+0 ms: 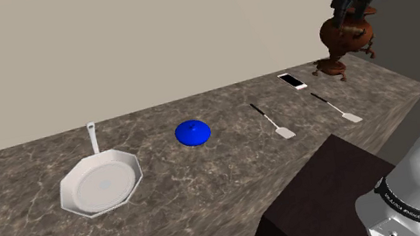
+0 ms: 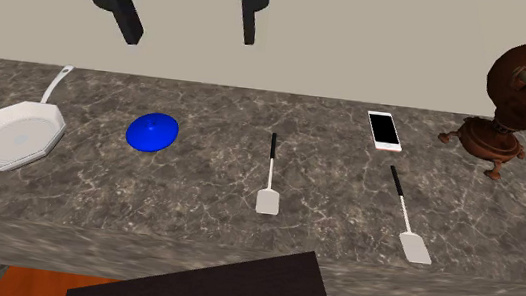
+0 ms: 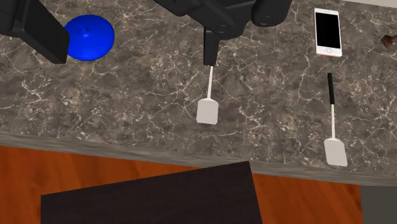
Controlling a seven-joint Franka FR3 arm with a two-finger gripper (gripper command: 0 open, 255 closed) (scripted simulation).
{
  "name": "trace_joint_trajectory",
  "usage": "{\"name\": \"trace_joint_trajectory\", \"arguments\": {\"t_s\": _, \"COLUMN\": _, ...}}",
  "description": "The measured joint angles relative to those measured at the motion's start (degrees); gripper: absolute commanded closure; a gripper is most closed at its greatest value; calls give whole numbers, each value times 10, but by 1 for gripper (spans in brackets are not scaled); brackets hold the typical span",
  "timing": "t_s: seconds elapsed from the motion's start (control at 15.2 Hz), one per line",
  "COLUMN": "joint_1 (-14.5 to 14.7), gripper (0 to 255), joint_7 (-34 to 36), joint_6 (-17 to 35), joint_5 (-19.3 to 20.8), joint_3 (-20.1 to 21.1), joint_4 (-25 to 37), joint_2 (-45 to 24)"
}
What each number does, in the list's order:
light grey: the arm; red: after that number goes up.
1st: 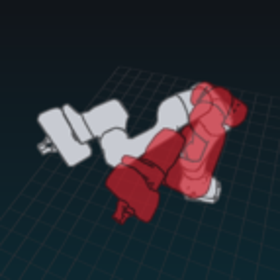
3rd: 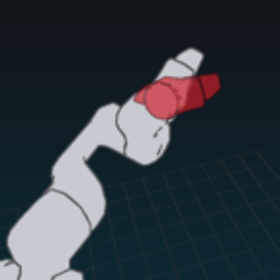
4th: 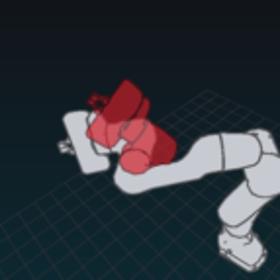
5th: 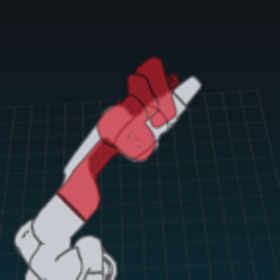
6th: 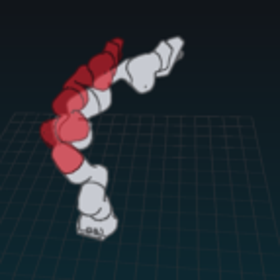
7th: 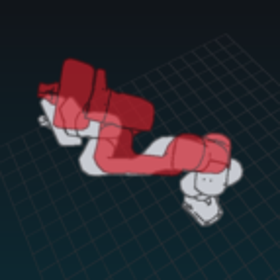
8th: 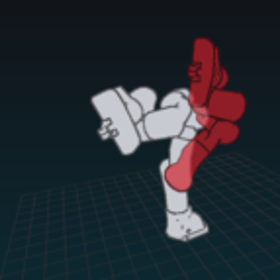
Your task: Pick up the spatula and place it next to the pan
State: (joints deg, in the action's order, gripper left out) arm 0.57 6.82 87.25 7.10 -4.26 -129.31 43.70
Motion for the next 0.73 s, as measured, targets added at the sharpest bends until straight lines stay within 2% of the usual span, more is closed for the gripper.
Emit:
{"name": "trace_joint_trajectory", "arguments": {"t_s": 0.2, "joint_1": -2, "gripper": 0, "joint_7": -2, "joint_6": 24, "joint_5": 3, "joint_3": -6, "joint_4": -19, "joint_2": -4}}
{"name": "trace_joint_trajectory", "arguments": {"t_s": 0.46, "joint_1": -7, "gripper": 0, "joint_7": -8, "joint_6": 93, "joint_5": 11, "joint_3": -25, "joint_4": -71, "joint_2": -19}}
{"name": "trace_joint_trajectory", "arguments": {"t_s": 0.73, "joint_1": -13, "gripper": 0, "joint_7": -14, "joint_6": 182, "joint_5": 20, "joint_3": -49, "joint_4": -114, "joint_2": -62}}
